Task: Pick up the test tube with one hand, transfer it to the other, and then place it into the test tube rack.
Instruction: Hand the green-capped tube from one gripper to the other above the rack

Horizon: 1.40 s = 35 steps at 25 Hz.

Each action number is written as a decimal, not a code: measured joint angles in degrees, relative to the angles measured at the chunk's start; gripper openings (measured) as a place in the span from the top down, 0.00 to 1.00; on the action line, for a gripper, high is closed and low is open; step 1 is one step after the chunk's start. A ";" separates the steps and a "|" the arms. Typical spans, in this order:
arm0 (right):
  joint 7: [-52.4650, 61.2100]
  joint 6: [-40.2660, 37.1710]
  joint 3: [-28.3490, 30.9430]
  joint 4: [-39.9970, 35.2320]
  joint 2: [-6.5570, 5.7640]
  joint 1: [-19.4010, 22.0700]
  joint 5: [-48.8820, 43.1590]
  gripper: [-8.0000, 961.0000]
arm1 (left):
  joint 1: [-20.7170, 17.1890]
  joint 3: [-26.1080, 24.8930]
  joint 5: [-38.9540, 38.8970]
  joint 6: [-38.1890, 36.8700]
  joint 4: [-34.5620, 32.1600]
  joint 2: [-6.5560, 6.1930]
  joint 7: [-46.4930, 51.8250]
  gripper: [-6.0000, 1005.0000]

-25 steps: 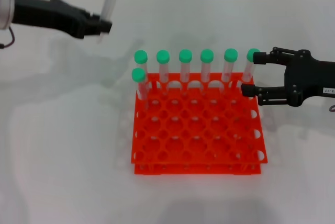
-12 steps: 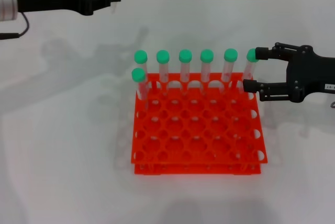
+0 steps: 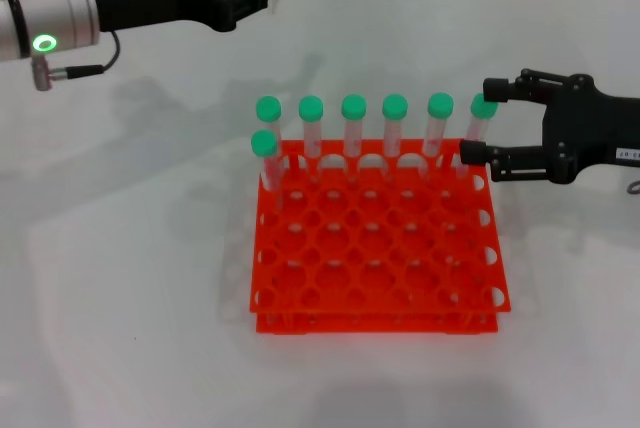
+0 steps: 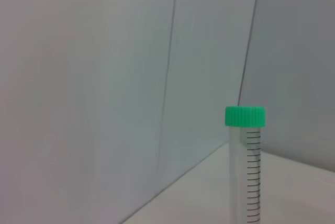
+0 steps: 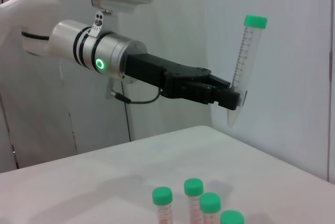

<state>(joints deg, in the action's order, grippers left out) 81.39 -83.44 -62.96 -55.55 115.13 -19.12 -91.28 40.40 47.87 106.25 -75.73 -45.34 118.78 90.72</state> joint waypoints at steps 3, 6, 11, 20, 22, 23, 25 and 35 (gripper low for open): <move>0.00 0.07 0.34 0.00 0.00 -0.31 0.02 0.13 | 0.24 0.08 -3.17 0.29 2.95 0.07 -4.45 0.79; 0.00 0.14 0.40 -0.01 0.00 -0.53 0.03 0.13 | 0.35 0.10 -4.64 0.34 4.69 0.19 -6.48 0.79; -0.06 0.17 0.40 0.00 0.00 -0.92 0.05 0.13 | 1.05 0.12 -5.52 0.35 7.19 0.32 -8.60 0.79; 0.05 0.50 0.56 0.08 0.00 -1.60 0.82 0.13 | 1.71 2.48 -5.51 0.88 8.70 0.30 -9.54 0.79; 0.05 0.68 0.94 0.22 0.00 -1.65 1.37 0.13 | 1.71 3.57 -5.54 1.18 8.76 0.30 -9.55 0.79; 0.05 0.80 1.16 0.28 0.00 -1.67 1.57 0.13 | 1.71 4.23 -5.61 1.38 8.84 0.30 -9.55 0.79; 0.16 0.84 1.31 0.28 0.00 -1.68 1.66 0.13 | 1.70 5.25 -5.72 1.69 9.03 0.31 -9.56 0.79; 0.31 0.63 1.33 0.02 0.02 -2.72 2.33 0.14 | 1.70 6.98 -5.78 2.34 9.13 0.31 -9.64 0.79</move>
<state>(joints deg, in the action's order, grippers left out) 81.69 -82.81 -61.63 -55.53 115.15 -21.85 -88.95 42.10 54.85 100.47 -73.39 -36.21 119.09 81.09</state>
